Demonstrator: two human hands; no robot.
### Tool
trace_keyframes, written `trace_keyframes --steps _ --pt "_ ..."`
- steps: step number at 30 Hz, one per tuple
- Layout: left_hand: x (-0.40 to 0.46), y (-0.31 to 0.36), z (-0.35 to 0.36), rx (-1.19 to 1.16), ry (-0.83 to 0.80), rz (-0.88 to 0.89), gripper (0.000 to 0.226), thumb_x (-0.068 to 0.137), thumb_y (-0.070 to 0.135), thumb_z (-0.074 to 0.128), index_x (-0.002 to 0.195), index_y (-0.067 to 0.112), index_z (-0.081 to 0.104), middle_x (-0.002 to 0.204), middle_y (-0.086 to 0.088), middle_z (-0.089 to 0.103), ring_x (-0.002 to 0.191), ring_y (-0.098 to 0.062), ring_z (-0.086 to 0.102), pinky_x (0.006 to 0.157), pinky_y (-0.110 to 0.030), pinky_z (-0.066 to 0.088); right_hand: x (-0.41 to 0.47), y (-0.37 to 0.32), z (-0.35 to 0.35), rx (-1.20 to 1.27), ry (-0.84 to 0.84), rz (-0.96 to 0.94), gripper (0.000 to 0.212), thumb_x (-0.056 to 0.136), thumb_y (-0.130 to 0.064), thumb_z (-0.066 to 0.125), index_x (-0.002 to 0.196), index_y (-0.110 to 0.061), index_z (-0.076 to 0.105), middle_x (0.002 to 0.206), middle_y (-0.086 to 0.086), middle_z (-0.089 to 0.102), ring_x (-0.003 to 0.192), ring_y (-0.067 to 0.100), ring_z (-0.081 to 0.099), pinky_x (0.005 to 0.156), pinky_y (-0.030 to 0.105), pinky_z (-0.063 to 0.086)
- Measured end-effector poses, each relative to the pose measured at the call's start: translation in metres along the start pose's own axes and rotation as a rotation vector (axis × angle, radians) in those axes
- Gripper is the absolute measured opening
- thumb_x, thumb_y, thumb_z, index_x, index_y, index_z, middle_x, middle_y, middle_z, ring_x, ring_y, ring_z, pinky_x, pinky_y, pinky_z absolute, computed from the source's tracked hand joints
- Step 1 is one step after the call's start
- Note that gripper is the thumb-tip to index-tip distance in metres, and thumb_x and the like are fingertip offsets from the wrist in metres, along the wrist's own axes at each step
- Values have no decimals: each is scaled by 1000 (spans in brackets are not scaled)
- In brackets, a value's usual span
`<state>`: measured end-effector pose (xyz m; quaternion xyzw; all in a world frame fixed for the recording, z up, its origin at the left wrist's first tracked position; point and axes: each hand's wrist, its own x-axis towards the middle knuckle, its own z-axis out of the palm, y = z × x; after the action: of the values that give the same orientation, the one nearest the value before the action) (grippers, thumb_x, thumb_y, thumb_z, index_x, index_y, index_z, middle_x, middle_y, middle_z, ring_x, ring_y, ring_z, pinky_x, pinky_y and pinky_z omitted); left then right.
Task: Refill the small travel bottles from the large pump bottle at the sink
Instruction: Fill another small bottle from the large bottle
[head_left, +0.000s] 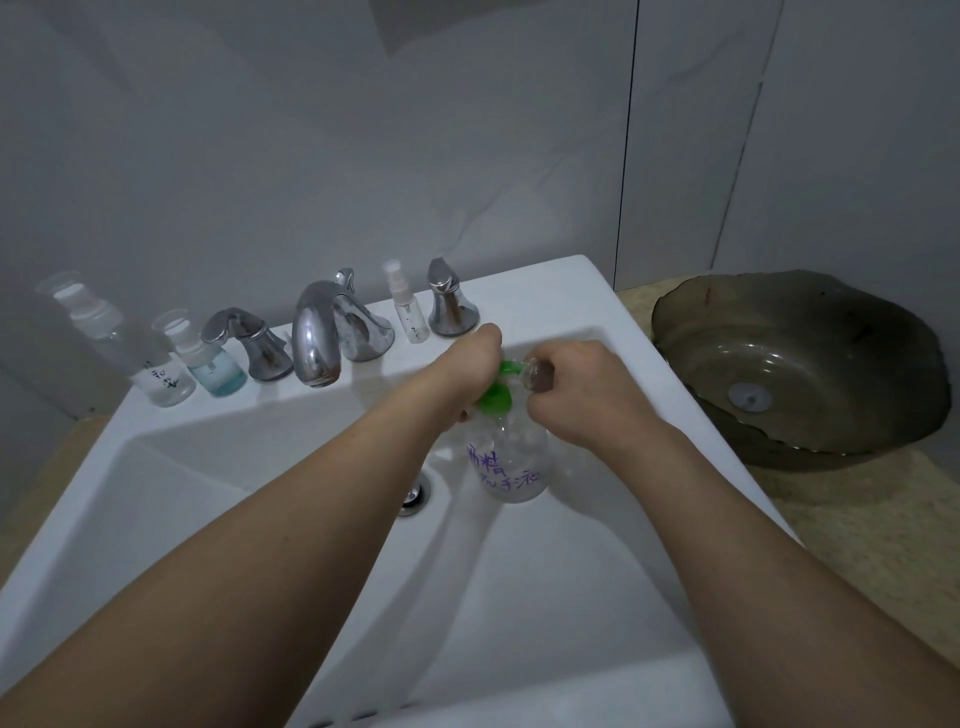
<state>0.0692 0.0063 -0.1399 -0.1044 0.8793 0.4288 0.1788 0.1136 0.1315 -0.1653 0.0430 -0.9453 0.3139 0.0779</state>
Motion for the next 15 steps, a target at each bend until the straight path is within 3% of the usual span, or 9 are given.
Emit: trace_keyframes --steps 5,7,9,11,15 --pt "3 2 2 137 71 88 31 98 9 29 68 13 38 91 -20 54 88 -28 47 82 -38 44 1 2 1 8 0 10 18 70 -11 58 85 -18 65 87 3 67 82 25 59 66 27 43" --pt "2 4 2 205 67 109 35 101 3 30 67 9 39 108 -26 58 98 -32 51 92 -39 46 1 3 2 -5 -13 14 18 71 -10 58 86 -16 66 86 3 65 81 26 57 65 27 41" --pt "2 3 4 290 108 117 20 97 -2 37 92 -5 56 124 -28 56 110 -38 56 90 -37 47 1 3 2 -12 -42 27 18 71 -10 57 86 -12 66 85 5 65 80 27 58 65 29 45" --pt "1 -1 6 406 157 158 28 90 -5 43 115 -4 55 123 -27 57 113 -39 55 86 -37 46 1 4 2 -6 -63 40 15 71 -9 58 83 -13 65 84 5 65 80 27 59 67 31 49" --pt "3 -6 6 518 171 208 33 87 -2 41 116 2 57 121 -25 58 111 -38 55 86 -38 45 2 5 3 2 -88 45 17 69 -8 58 78 -23 61 86 3 65 81 25 59 68 28 48"
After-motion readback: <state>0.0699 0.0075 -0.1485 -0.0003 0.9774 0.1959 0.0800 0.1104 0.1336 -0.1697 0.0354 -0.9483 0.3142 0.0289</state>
